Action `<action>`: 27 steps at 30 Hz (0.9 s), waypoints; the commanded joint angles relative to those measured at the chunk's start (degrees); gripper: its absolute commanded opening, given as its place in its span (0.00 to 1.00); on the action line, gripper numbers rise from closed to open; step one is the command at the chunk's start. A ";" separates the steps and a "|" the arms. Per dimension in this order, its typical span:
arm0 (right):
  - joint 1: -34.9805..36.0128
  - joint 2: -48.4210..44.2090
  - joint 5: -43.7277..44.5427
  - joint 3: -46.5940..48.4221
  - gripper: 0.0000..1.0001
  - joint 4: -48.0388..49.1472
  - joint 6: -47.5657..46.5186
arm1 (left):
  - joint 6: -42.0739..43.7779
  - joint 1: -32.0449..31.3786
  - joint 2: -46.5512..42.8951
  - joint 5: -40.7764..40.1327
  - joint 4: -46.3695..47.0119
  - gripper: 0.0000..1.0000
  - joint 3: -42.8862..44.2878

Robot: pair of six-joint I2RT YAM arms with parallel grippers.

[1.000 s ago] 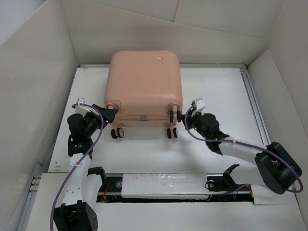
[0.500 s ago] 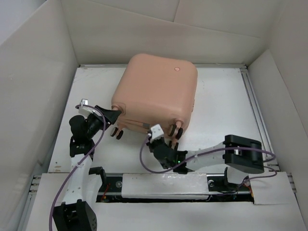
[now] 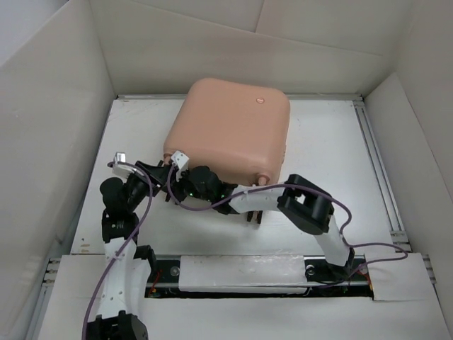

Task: Pack the luggage

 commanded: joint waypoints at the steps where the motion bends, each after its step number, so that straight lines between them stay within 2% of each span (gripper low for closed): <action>1: -0.83 5.57 -18.65 10.13 0.00 4.97 6.48 | -1.88 -1.83 -6.74 13.55 7.89 0.00 6.00; 5: -1.36 7.69 -17.70 9.46 0.00 13.57 13.07 | -1.35 -1.83 -9.22 13.55 4.98 0.00 6.63; 7: -1.89 5.25 -13.68 6.74 0.00 14.49 14.58 | -1.35 -1.83 -10.10 13.03 3.76 0.00 6.63; 8: -1.89 3.32 -11.21 1.94 0.09 14.49 14.58 | -0.30 -1.83 -10.70 12.50 3.23 0.00 6.63; 9: -1.89 -1.83 -7.27 -1.24 0.23 13.97 14.58 | 1.53 -1.83 -10.71 11.54 1.74 0.00 6.63; 10: -1.89 -4.93 -7.24 -4.76 0.38 13.96 13.88 | 1.55 -1.83 -10.71 10.66 0.16 0.00 7.23; 11: -1.89 -8.09 -3.93 -8.45 0.49 13.44 13.87 | 5.12 -1.83 -10.71 9.43 -1.68 0.00 8.20; 12: -1.89 -14.74 -2.07 -14.66 0.63 10.21 13.35 | 7.16 -1.83 -10.10 7.94 -3.79 0.00 10.64; 14: -0.40 -21.28 3.53 -19.10 0.71 4.76 10.80 | 10.76 -1.83 -10.10 1.54 -10.00 0.10 13.38; 15: 0.22 -24.18 5.75 -21.03 0.76 -2.75 10.80 | 13.65 -1.83 -9.57 -0.92 -11.96 0.19 14.70; 17: 2.15 -31.13 8.14 -21.05 0.81 -10.17 8.53 | 14.99 -1.83 -9.57 -7.24 -15.65 0.40 17.34; 18: 2.85 -33.07 10.93 -21.05 0.82 -14.30 8.51 | 15.00 -1.83 -10.18 -8.76 -16.20 0.58 17.35; 19: 3.73 -36.65 13.39 -20.35 0.84 -22.00 8.51 | 15.61 -1.83 -10.18 -9.55 -16.20 0.62 17.87; 21: 5.31 -40.71 17.62 -20.35 0.86 -28.55 7.98 | 16.40 -1.83 -10.18 -9.56 -17.69 0.64 17.88; 24: 5.32 -50.38 27.37 -21.14 0.91 -40.59 9.64 | 18.07 -1.83 -10.80 -10.79 -19.35 0.57 16.21; 25: 5.32 -52.58 33.05 -21.83 0.93 -43.93 10.61 | 18.77 -1.83 -12.36 -11.40 -20.24 0.56 15.42; 26: 5.32 -55.99 35.72 -21.84 0.97 -51.27 12.10 | 19.48 -1.83 -13.16 -11.93 -20.94 0.51 14.89; 27: 4.54 -57.16 37.48 -21.32 1.00 -54.65 13.94 | 20.18 -1.83 -14.13 -13.41 -21.47 0.49 14.10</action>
